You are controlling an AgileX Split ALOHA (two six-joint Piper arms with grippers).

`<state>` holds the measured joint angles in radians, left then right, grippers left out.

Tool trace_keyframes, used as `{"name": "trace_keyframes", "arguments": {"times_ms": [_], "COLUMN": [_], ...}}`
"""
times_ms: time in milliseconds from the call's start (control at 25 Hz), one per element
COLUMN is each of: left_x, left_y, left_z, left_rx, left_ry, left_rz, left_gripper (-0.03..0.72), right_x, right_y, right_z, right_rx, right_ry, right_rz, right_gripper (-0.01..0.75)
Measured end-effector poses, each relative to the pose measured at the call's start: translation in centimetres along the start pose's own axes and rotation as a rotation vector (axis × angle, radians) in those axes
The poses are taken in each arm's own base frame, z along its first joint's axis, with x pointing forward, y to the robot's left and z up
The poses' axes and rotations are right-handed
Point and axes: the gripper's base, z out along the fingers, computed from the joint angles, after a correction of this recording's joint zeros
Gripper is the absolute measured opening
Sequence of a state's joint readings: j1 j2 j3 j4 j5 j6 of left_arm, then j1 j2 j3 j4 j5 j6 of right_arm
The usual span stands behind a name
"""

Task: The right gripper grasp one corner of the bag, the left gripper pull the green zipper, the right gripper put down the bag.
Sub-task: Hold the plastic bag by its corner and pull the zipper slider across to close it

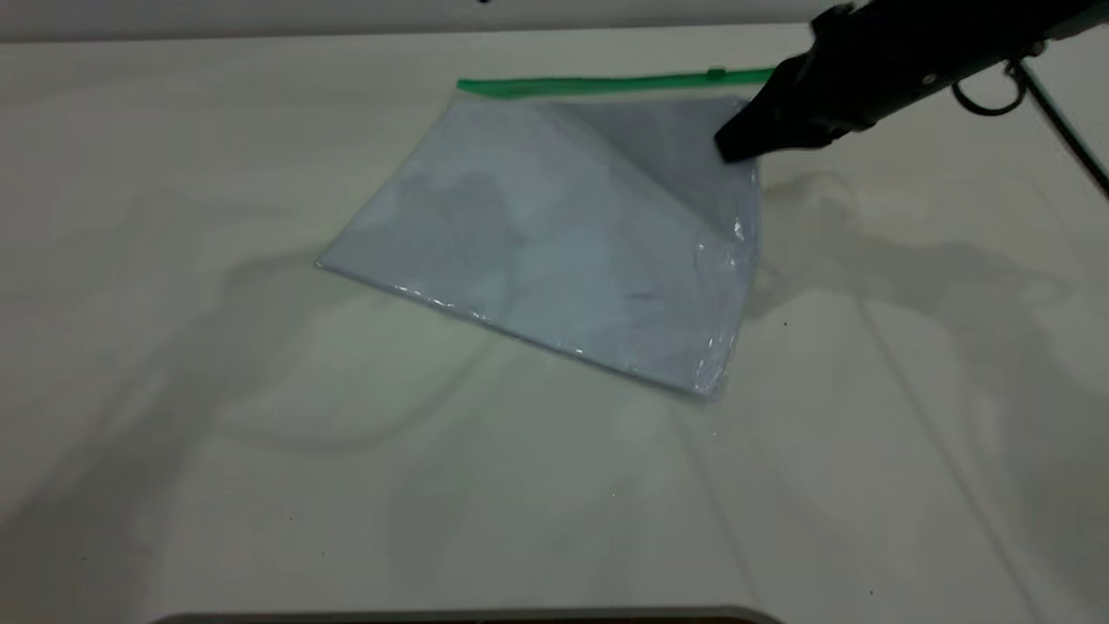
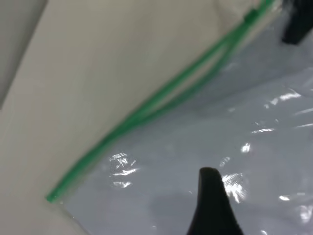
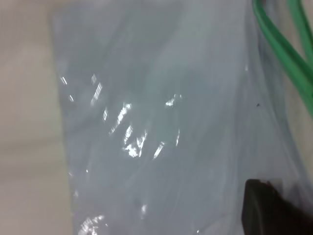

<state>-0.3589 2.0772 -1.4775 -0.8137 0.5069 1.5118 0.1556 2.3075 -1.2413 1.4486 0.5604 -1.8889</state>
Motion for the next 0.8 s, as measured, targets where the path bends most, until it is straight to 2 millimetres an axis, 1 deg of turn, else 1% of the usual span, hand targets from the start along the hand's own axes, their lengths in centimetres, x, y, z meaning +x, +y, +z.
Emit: {"name": "trace_keyframes", "arguments": {"times_ms": [120,240,360,520,680,800], "left_x": [-0.4,-0.2,0.1,0.2,0.5,0.6], "left_y": [-0.2,-1.4,-1.9,-1.9,-2.0,-2.2], "left_z": [1.3,2.4,2.9,3.2,3.9,4.6], "left_rx": [0.05,0.142,0.189,0.194,0.205,0.216], "left_ry": [-0.005,0.008,0.009,-0.003,-0.023,-0.043], "left_rz": [0.02,0.075,0.198,0.332,0.357,0.36], "left_gripper": [0.579,0.579,0.579,0.579,0.579,0.579], "right_x": [-0.2,-0.4,-0.6,-0.8,-1.2,-2.0], "right_y": [0.9,1.5,1.6,1.9,2.3,2.6], "right_z": [0.7,1.0,0.9,0.8,0.4,-0.3], "right_rx": [0.015,0.007,-0.004,-0.027,-0.06,-0.079], "right_ry": [0.031,0.036,0.03,0.02,0.002,-0.023], "right_rz": [-0.067,-0.108,-0.128,-0.148,-0.195,-0.231], "right_gripper": [0.035,0.035,0.035,0.035,0.035,0.035]}}
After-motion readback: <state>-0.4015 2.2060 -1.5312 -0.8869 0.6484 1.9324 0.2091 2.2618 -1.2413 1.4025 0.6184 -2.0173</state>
